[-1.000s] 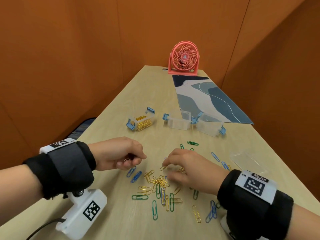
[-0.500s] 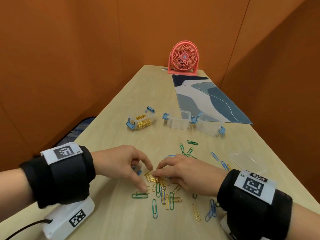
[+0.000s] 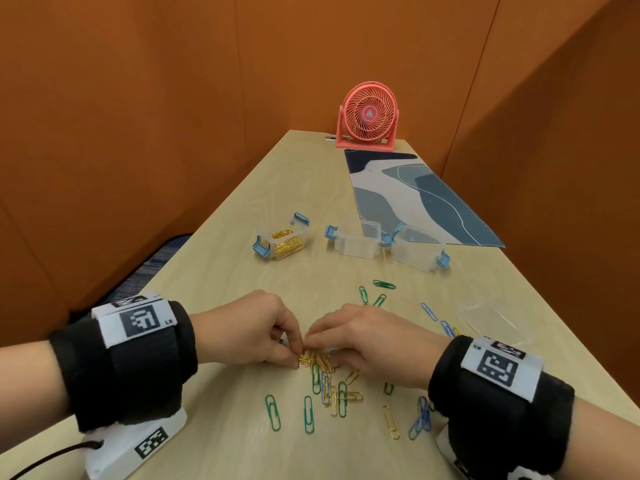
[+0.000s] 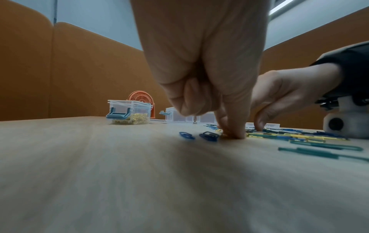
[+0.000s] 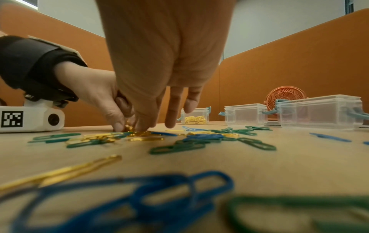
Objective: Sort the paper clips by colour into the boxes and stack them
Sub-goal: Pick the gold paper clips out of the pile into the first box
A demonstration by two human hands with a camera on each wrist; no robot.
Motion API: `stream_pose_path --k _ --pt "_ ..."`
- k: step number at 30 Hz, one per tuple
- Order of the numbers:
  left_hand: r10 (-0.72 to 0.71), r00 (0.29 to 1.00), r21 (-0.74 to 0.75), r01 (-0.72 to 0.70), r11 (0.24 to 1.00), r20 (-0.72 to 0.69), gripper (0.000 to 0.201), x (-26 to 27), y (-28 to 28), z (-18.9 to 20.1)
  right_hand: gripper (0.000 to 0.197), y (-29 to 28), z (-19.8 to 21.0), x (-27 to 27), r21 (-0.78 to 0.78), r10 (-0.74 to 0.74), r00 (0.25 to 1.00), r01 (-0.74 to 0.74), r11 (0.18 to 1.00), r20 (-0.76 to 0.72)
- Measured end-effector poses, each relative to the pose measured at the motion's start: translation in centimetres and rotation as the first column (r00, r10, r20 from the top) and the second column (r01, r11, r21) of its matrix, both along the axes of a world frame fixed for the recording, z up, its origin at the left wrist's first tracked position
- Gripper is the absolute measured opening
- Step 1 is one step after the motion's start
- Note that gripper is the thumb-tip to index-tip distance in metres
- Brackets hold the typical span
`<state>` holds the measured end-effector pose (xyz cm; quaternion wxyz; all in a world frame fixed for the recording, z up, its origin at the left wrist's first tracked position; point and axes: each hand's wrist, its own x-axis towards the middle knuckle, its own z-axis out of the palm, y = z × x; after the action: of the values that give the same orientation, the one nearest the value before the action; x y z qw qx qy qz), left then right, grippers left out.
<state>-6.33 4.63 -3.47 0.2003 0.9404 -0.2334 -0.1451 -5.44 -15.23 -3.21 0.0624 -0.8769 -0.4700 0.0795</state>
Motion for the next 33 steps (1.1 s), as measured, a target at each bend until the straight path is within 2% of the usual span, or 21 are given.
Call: stream_pose_path --k 2,6,10,14,16,19,20,21,22,24,25,27,30,33 --pt "-0.042 0.998 0.110 0.038 0.993 0.038 0.018 -0.2 -0.2 -0.1 0.040 0.0 -0.2 0.1 -0.007 0.034 0.999 -0.034 0.999 0.002" --pt "-0.091 0.996 0.299 0.081 0.951 0.019 0.026 -0.6 -0.7 -0.4 0.030 0.3 0.1 0.2 0.019 -0.049 0.996 0.051 0.999 -0.074" --pt "-0.071 0.997 0.388 0.079 0.918 -0.035 0.026 -0.9 -1.1 -0.4 0.017 0.4 0.3 0.1 0.030 -0.109 0.990 0.112 0.993 -0.086" --pt "-0.069 0.997 0.457 0.077 0.886 -0.034 0.027 -1.1 -1.3 -0.1 0.014 0.4 0.1 -0.2 -0.051 -0.137 0.988 0.134 0.990 -0.076" --pt "-0.049 0.998 0.430 0.061 0.901 -0.037 0.023 -0.9 -1.2 0.1 0.017 0.3 -0.1 -0.4 -0.085 -0.134 0.991 0.131 0.988 -0.029" --pt "0.080 0.993 0.209 -0.061 0.976 -0.084 0.026 0.0 -1.0 0.8 0.023 0.3 -0.3 -0.4 -0.095 -0.117 0.992 0.121 0.988 0.051" --pt "0.164 0.973 0.082 -0.153 0.985 -0.159 0.030 0.5 -0.9 1.2 0.022 0.3 -0.3 -0.4 -0.074 -0.125 0.991 0.129 0.989 0.051" --pt "0.247 0.924 -0.067 -0.277 0.958 -0.291 0.031 0.9 -0.7 1.5 0.021 0.2 -0.2 -0.3 -0.035 -0.140 0.989 0.141 0.989 0.042" --pt "0.294 0.847 -0.191 -0.409 0.892 -0.442 0.030 1.2 -0.6 1.7 0.019 0.2 -0.1 -0.2 0.020 -0.158 0.987 0.158 0.987 0.025" --pt "0.272 0.691 -0.300 -0.587 0.752 -0.670 0.028 1.7 -0.3 2.0 0.014 0.1 0.2 0.0 0.167 -0.193 0.981 0.192 0.967 -0.014" --pt "0.241 0.633 -0.311 -0.631 0.711 -0.736 0.028 1.9 -0.3 1.9 0.012 0.0 0.3 0.0 0.249 -0.198 0.980 0.198 0.948 -0.025" --pt "0.158 0.548 -0.323 -0.674 0.664 -0.821 0.026 1.9 -0.7 1.8 0.009 0.0 0.3 0.0 0.390 -0.185 0.983 0.174 0.904 -0.012" --pt "0.015 0.452 -0.344 -0.699 0.627 -0.892 0.029 1.9 -1.9 1.5 0.011 0.0 0.0 0.2 0.497 -0.148 0.989 0.114 0.860 0.030" --pt "-0.060 0.409 -0.359 -0.710 0.606 -0.910 0.032 1.9 -3.3 1.3 0.021 0.0 0.0 0.2 0.520 -0.137 0.990 0.101 0.849 0.032"
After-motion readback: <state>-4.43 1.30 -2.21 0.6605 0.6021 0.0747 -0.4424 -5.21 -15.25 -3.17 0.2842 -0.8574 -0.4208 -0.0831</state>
